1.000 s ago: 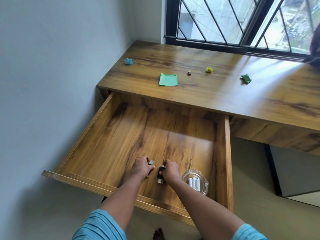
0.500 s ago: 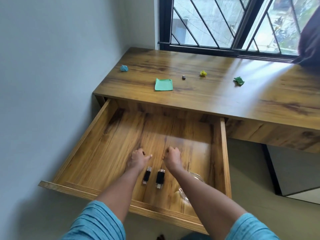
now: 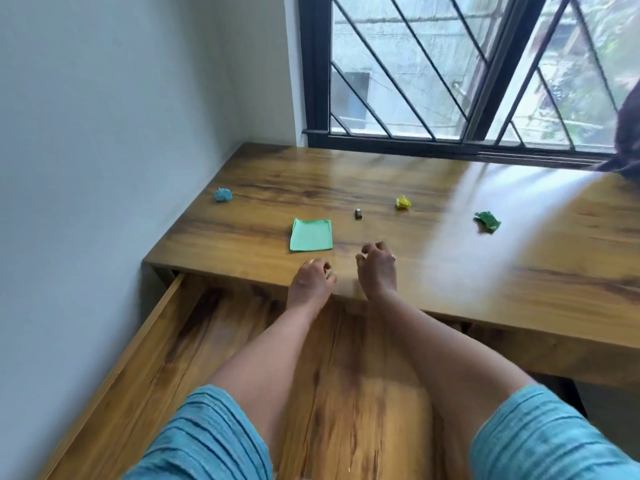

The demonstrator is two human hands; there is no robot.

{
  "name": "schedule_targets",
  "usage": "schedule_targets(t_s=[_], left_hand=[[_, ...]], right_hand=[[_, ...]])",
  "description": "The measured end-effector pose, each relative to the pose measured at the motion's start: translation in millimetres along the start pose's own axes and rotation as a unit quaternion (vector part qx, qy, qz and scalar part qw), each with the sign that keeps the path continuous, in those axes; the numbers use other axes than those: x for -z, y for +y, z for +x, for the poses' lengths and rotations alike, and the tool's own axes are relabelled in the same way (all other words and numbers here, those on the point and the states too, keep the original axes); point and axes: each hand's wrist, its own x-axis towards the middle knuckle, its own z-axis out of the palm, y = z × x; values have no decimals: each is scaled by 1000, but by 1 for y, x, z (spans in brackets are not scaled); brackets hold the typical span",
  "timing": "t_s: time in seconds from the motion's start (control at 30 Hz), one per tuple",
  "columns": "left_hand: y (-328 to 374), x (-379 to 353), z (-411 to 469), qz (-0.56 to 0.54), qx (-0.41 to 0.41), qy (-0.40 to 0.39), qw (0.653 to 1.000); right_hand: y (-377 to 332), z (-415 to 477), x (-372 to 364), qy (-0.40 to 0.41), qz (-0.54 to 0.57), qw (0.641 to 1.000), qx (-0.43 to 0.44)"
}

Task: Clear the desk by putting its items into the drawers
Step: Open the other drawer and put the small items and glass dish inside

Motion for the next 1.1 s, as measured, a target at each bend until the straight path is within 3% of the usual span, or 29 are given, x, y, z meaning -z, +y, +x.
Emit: schedule_targets(t_s=[0.27,0.53,0.8,1.0,1.1], left_hand=[[4,-16,80,-8,-31,25,999],[-14,-13,72,0,-65,47,997],[-41,9,44,-16,-64,62,996],[-83,24,-5,-23,-39,18,999],[-110,32,-33,-29,-18,11,999]], right_hand=[[-9,121,-33,-75,-119,986,85],[-6,130,-40,-44,-188,975,112],[-6,88,-38,-20,-191,977,88],[-5,-3,-41,4,-100,995,26],[-11,-61,-48,60,-53,994,74]])
